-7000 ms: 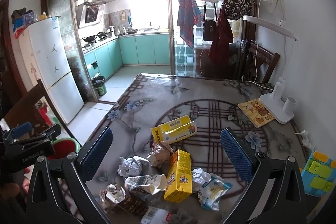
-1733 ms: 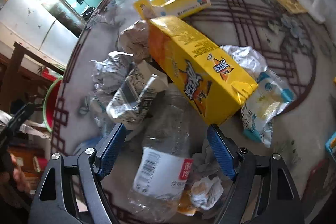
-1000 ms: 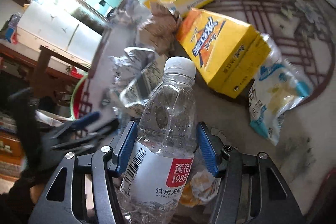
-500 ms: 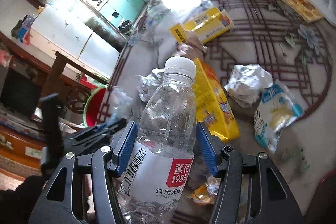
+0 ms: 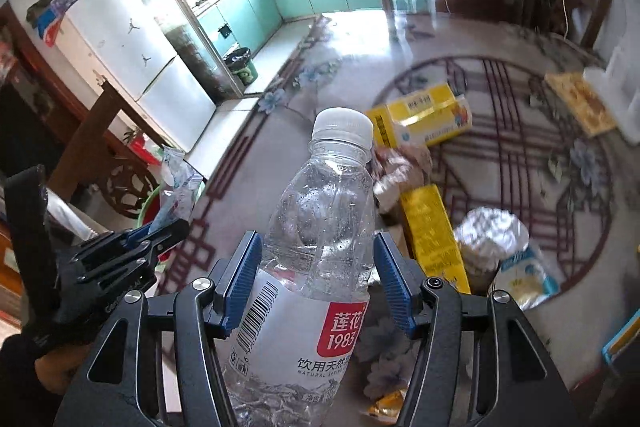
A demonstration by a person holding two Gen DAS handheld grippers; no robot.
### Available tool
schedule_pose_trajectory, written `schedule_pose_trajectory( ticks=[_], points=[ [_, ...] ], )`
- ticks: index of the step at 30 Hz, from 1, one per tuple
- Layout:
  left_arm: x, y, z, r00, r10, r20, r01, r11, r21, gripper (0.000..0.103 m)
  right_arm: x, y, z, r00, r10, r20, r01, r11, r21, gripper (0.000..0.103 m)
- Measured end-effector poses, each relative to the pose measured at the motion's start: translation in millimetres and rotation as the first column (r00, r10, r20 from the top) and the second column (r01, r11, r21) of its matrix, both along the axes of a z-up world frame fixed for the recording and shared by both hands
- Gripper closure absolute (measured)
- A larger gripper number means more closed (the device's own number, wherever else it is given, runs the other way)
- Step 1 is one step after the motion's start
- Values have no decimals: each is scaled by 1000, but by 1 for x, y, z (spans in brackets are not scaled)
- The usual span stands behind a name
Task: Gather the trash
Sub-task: 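Grasp the clear plastic bag with left gripper while right gripper holds the bottle, then carry bag and bottle to the red bucket and release both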
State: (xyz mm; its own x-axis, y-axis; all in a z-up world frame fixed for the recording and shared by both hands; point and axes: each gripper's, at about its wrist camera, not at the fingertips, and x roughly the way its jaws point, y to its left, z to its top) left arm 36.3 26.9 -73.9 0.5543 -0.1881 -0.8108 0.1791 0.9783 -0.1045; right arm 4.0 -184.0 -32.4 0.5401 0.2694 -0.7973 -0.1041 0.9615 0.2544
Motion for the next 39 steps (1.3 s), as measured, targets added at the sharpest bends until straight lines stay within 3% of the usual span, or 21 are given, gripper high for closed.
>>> schedule_pose_trajectory(
  ticks=[19, 39],
  points=[
    [6, 58, 12, 1000, -7, 26, 7, 1000, -5, 90, 17, 53, 16, 999, -7, 42, 8, 999, -46, 46],
    [20, 173, -1, 989, 148, 8, -148, 989, -19, 90, 46, 144, 12, 996, 86, 33, -83, 994, -69, 46]
  ],
)
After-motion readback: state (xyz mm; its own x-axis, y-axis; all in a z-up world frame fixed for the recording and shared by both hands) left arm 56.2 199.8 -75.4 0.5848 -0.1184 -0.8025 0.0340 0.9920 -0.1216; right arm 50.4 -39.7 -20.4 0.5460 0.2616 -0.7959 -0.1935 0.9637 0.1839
